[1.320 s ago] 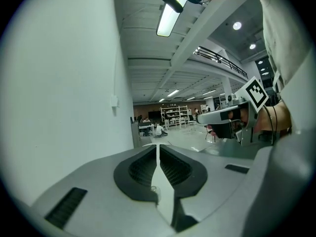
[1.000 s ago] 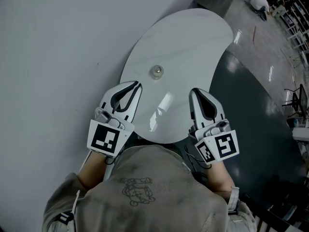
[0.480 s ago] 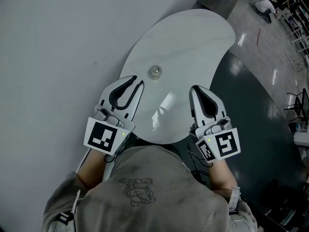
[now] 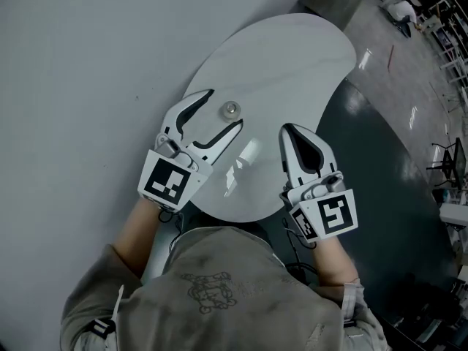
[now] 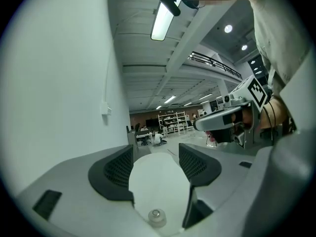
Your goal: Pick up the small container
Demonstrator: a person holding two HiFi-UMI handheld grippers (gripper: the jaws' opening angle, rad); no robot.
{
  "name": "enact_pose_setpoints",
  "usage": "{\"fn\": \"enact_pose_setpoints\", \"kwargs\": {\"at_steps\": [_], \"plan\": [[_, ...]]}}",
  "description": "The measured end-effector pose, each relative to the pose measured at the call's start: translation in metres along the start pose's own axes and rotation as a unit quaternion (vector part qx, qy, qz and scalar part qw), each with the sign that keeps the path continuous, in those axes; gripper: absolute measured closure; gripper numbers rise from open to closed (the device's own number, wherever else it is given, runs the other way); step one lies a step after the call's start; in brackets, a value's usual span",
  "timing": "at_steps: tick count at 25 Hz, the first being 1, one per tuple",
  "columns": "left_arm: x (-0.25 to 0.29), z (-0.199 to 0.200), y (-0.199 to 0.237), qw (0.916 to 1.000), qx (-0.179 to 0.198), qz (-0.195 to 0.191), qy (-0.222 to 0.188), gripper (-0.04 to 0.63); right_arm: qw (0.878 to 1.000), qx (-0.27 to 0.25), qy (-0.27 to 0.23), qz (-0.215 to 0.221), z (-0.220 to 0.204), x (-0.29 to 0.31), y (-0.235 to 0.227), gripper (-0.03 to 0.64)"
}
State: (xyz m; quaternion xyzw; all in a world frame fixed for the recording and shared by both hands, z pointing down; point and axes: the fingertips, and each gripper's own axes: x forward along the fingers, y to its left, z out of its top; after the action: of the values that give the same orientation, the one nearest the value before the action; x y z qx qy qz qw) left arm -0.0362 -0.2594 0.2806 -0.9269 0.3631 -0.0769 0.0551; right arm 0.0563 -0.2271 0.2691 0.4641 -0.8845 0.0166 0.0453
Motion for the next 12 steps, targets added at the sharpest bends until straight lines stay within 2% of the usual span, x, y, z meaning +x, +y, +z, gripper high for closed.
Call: {"fn": "enact_pose_setpoints", "kwargs": {"at_steps": [6, 12], "plan": [[0.046, -0.030, 0.012, 0.9992, 0.021, -0.029, -0.019, 0.299, 1.000, -0.004, 0.001, 0.001, -0.003, 0.030, -0.016, 0.586], [0.082, -0.082, 0.016, 0.9984, 0.022, -0.049, 0.018, 0.267, 1.000, 0.008, 0.015, 0.009, -0.020, 0.058, -0.025, 0.586]]}}
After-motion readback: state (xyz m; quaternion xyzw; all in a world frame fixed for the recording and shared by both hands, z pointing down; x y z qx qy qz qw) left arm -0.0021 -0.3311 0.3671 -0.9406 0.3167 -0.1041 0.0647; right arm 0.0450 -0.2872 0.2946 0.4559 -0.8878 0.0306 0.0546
